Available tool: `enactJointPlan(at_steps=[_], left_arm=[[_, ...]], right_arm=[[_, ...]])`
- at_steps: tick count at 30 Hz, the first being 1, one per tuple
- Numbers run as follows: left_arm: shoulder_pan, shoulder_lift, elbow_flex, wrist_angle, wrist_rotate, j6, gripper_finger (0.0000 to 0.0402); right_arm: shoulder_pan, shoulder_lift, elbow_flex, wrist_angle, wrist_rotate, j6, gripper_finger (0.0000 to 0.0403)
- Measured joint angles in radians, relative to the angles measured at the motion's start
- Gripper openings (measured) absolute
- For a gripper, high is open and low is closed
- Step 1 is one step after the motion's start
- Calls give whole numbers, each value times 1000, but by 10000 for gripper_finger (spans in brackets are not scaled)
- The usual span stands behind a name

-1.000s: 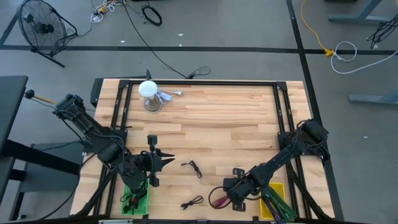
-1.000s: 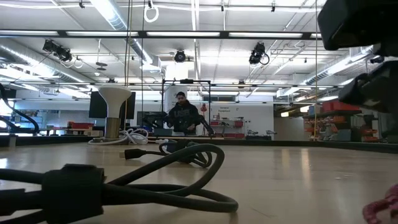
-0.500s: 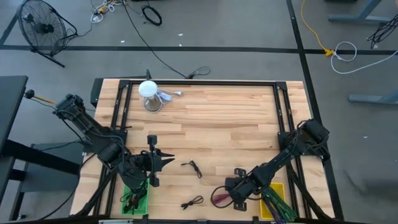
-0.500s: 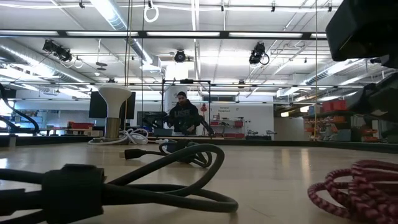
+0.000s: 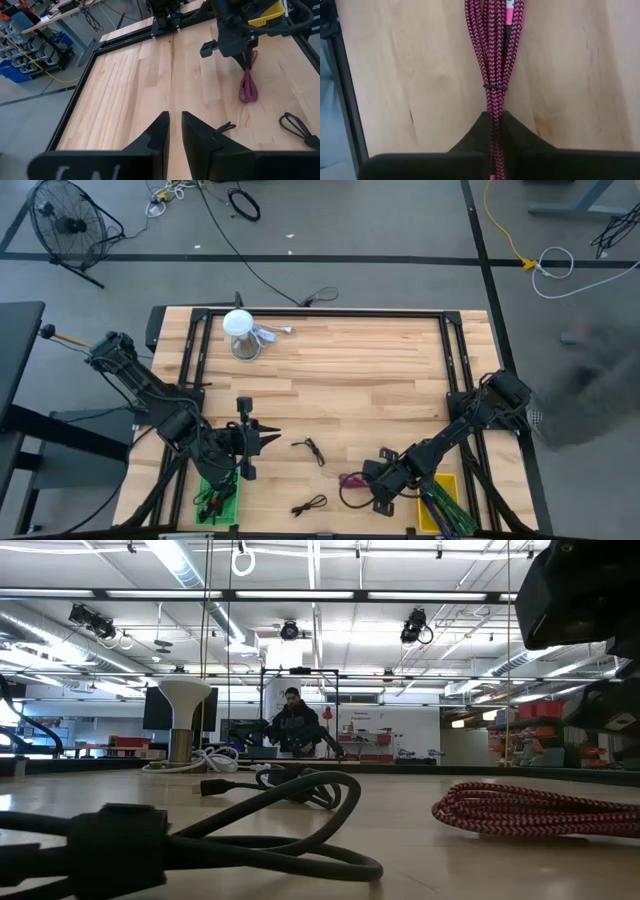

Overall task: Pick & Place USB Port
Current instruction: Put the black pink charger cable into the yellow bin

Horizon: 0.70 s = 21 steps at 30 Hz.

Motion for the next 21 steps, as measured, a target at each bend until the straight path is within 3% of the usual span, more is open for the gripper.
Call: enactJointPlan(at_steps=[4,11,21], left_arm=[[0,0,0,0,0,0,53],[0,0,0,0,0,0,53],[0,0,0,-17,8,-1,53]], right_arm=[[-4,-3,57,-77,-21,-32,7],[1,-44,259,-464,-4,14,2],[55,-47,599,-949,-20,289,0]])
